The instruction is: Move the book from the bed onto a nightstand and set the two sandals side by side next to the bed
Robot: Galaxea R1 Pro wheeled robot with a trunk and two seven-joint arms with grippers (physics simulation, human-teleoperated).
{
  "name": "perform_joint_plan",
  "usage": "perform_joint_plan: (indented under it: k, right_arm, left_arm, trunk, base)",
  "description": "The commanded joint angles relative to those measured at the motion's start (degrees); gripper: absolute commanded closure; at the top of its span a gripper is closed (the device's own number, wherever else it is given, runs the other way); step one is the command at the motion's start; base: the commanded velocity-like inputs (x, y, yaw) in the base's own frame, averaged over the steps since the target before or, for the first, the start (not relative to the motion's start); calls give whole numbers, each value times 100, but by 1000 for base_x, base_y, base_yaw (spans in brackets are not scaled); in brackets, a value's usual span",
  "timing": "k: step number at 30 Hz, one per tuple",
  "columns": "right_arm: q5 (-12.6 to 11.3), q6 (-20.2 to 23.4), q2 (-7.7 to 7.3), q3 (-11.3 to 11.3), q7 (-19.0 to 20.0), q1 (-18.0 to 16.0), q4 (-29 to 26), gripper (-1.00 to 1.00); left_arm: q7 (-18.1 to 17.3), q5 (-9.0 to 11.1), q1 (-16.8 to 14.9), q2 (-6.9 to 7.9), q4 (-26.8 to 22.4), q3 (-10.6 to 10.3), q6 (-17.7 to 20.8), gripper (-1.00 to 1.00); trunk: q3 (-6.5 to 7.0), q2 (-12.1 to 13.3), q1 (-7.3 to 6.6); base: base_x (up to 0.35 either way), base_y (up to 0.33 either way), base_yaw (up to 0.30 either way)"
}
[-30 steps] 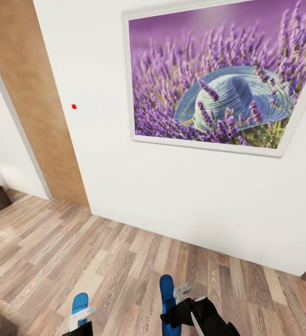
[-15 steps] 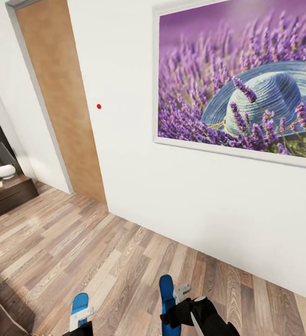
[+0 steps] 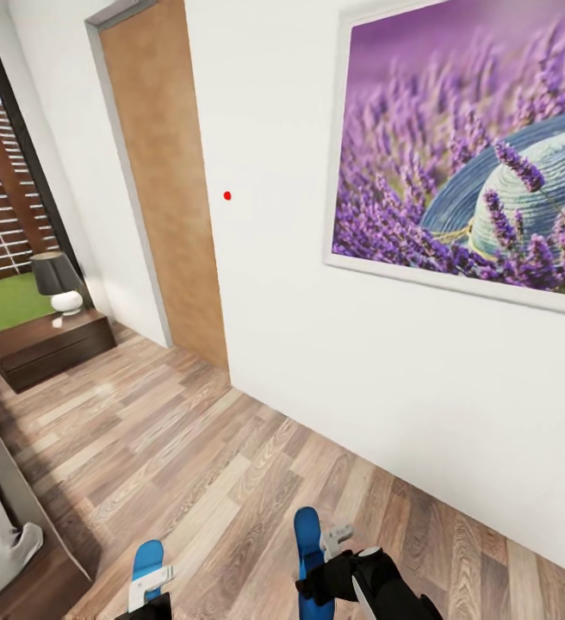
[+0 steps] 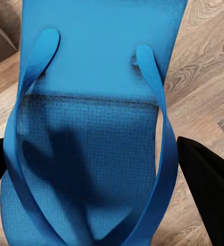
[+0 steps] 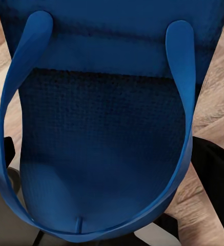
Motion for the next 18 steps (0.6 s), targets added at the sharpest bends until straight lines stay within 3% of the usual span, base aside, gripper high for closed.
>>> perform_joint_plan:
  k: [1, 18]
  right_arm:
    - [57, 24, 0, -5, 41, -2, -12, 100]
    - [57, 24, 0, -4, 41, -2, -9, 100]
  left_arm:
    - [29, -68, -7, -3, 2, 34, -15, 100]
    - [29, -70, -7, -4, 2, 34, -15, 100]
  trunk:
    - [-13, -13, 4]
    - [-13, -13, 4]
  base:
    - [1, 0, 279]
    - [81, 0, 279]
